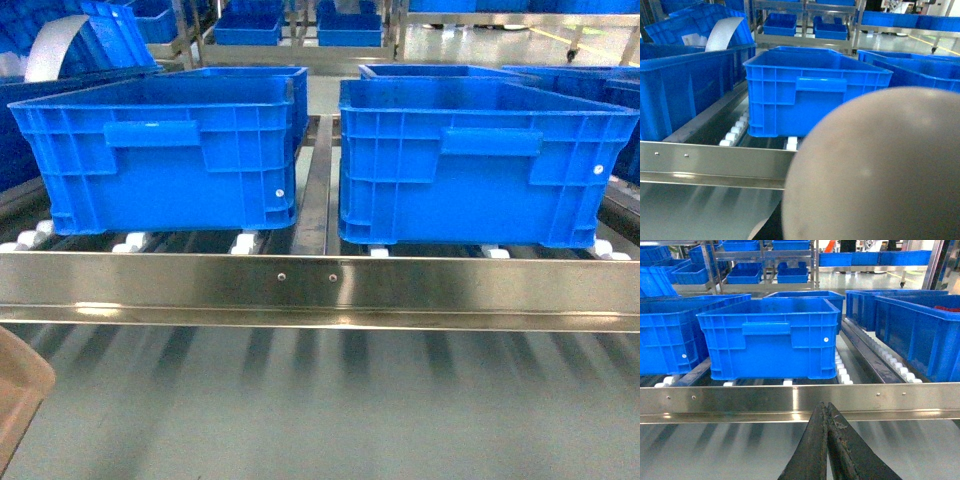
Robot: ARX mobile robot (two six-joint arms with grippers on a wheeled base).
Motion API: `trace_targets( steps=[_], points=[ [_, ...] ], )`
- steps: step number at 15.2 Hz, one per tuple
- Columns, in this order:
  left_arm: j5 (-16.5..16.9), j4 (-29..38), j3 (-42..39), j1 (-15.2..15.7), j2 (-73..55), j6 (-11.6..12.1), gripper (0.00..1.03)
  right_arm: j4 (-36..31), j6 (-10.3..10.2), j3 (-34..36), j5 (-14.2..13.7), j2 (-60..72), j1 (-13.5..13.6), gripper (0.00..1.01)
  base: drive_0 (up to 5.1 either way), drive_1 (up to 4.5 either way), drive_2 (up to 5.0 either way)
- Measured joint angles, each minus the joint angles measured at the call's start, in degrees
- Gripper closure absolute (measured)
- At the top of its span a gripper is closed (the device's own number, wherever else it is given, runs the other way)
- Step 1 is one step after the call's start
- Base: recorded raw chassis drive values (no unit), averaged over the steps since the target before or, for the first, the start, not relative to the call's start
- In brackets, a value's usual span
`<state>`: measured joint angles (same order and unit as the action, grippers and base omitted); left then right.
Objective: Place part in tray to right shelf
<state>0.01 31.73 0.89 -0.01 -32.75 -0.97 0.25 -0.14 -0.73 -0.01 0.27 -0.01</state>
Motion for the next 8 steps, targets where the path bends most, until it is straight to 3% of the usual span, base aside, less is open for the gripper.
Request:
trace_targets(
  steps=[8],
  points=[
    [0.0,-13.1,0.0,0.0,13.7,0.0,0.89,0.0,0.0,0.0,0.0,0.0,0.0,0.99,0.0,0.00,0.0]
  ],
)
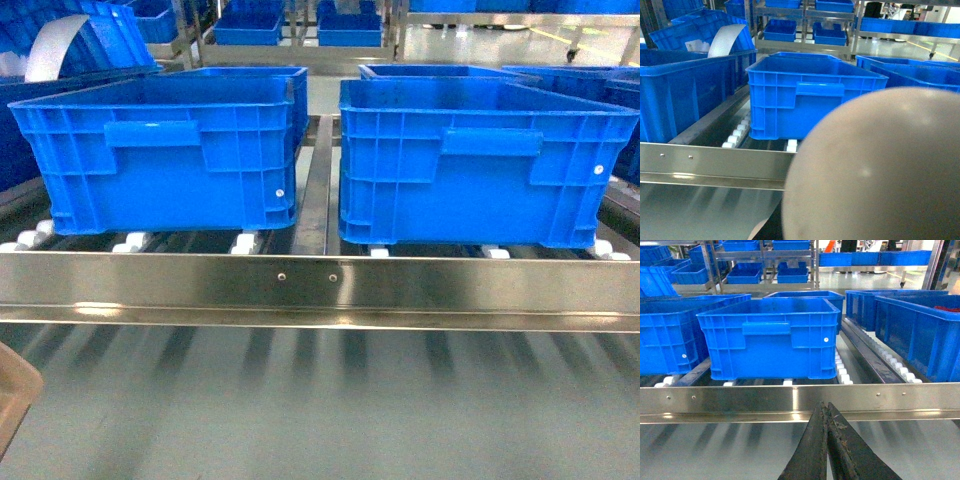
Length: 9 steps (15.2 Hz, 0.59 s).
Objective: Place part in tray to right shelf
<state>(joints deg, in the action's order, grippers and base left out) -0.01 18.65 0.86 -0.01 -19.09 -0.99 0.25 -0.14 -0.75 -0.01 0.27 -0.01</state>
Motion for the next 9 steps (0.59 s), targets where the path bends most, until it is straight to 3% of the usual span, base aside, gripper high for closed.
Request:
trace_targets(
  steps=[8,9],
  points=[
    [0.0,-9.4,0.0,0.0,9.4,0.0,0.89,0.0,0.0,0.0,0.0,0.0,0.0,0.99,0.0,0.00,0.0],
    [0.2,-17.9,0.0,0.0,15.2,0.1,0.89,0.0,0.0,0.0,0.0,0.0,0.0,0.99,0.0,0.00,0.0]
  ],
)
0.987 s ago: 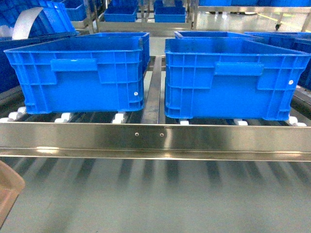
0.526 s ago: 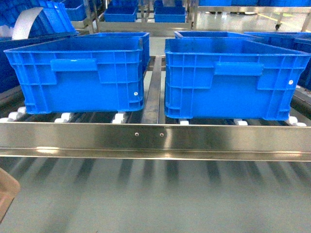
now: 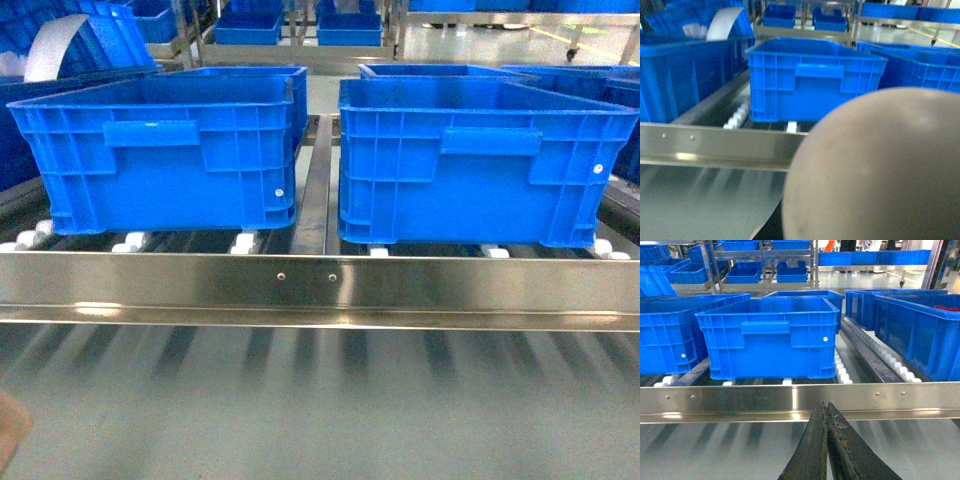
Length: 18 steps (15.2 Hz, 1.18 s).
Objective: Place part in tray to right shelf
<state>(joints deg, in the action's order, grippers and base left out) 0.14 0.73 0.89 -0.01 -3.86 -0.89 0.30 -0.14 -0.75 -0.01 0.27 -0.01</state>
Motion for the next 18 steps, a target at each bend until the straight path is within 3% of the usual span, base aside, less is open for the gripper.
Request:
trace_targets(
  steps=[9,17,18],
  points=[
    [-0.2,-1.3,0.0,0.0,3.3,-0.1,0.89,-0.1,0.0,0.0,0.0,0.0,0.0,0.99,0.0,0.00,0.0],
    [-0.2,-1.3,0.0,0.0,3.3,-0.1,0.89,-0.1,0.0,0.0,0.0,0.0,0.0,0.03,0.0,0.00,0.0],
    [-0.2,-1.3,0.0,0.0,3.3,-0.1,0.89,-0.1,0.0,0.0,0.0,0.0,0.0,0.03,0.0,0.00,0.0]
  ],
)
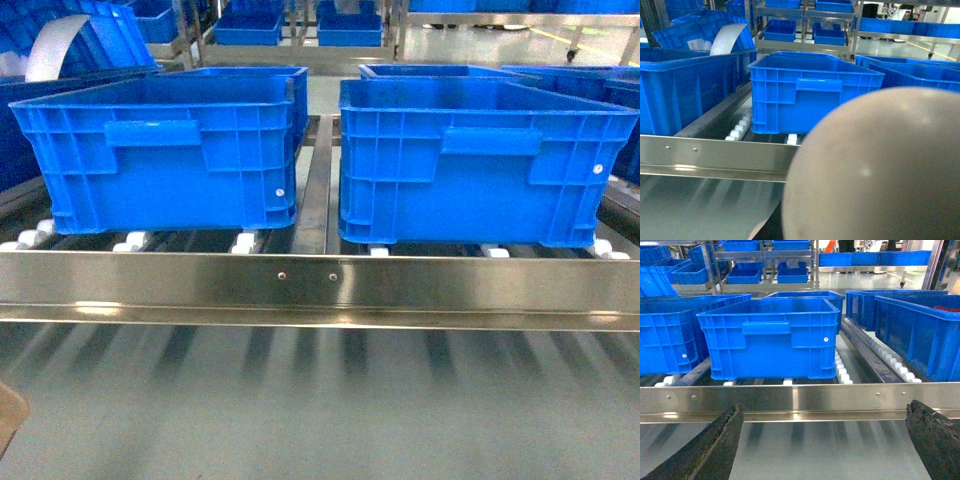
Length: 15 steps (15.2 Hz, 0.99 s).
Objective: Place part in tray to right shelf
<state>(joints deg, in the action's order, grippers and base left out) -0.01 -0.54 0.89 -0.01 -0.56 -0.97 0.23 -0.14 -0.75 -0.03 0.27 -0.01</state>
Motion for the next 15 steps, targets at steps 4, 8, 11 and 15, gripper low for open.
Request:
trace_targets(
  steps=[4,8,11,15],
  points=[
    [0.0,0.0,0.0,0.0,0.0,0.0,0.89,0.0,0.0,0.0,0.0,0.0,0.0,0.03,0.0,0.00,0.0],
    [0.0,0.0,0.0,0.0,0.0,0.0,0.89,0.0,0.0,0.0,0.0,0.0,0.0,0.03,0.0,0.00,0.0],
    [0.0,0.0,0.0,0.0,0.0,0.0,0.89,0.0,0.0,0.0,0.0,0.0,0.0,0.03,0.0,0.00,0.0],
    [0.0,0.0,0.0,0.0,0.0,0.0,0.89,0.0,0.0,0.0,0.0,0.0,0.0,0.03,0.0,0.00,0.0]
  ],
)
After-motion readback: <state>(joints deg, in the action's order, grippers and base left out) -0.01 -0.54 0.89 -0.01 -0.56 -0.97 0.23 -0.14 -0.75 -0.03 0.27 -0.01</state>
